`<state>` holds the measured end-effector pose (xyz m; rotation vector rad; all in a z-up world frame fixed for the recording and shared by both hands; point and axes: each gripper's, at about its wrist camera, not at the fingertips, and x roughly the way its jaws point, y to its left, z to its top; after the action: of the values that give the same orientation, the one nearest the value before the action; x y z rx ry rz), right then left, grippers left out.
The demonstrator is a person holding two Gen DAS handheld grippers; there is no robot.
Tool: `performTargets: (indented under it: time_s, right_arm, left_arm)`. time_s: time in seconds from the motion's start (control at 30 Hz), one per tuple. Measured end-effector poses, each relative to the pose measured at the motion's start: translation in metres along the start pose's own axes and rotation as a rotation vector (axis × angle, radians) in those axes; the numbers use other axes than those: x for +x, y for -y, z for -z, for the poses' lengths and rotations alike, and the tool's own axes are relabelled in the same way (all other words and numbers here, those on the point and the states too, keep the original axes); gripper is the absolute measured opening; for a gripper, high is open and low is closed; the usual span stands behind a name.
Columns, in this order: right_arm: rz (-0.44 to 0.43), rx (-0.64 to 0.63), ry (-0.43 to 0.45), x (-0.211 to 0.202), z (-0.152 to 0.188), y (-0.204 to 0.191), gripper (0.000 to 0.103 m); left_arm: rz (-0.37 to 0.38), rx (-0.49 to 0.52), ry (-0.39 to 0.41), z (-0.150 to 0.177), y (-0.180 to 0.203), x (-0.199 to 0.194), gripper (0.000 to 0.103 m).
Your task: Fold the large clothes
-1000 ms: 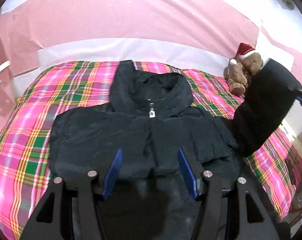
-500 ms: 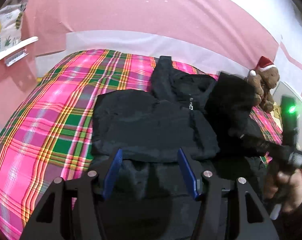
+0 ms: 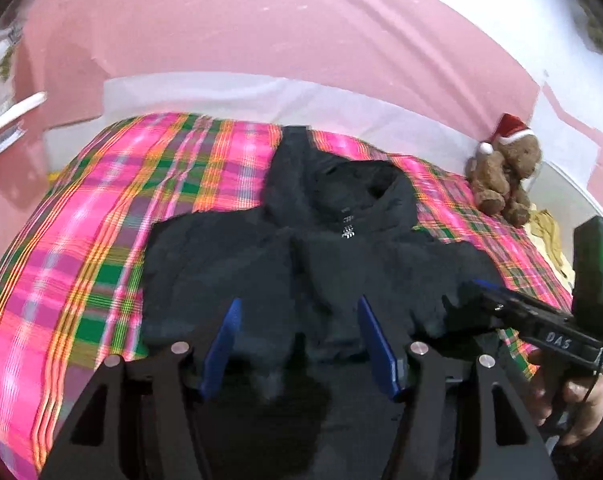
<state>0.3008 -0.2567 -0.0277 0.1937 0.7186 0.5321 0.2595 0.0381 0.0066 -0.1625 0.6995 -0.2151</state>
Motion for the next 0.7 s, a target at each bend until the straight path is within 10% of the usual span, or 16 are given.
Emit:
performTargets:
  time_s: [0.2,0.27,0.7]
  right_arm:
    - [0.243,0.11,0.084,-0.043,0.0,0.08,0.055]
    - [0.306,0.158,0.079,-0.044,0.006,0.111,0.054]
    - [0.373,0.092,-0.11,0.019,0.027,0.142,0.043]
  left_arm:
    - [0.028,0.111,-0.022,-0.012,0.047,0.058,0.062]
    - [-0.025,0.143,-0.059,-0.007,0.049,0.086,0.038]
    - [-0.12,0.112,-0.154,0.012,0.026,0.12,0.033]
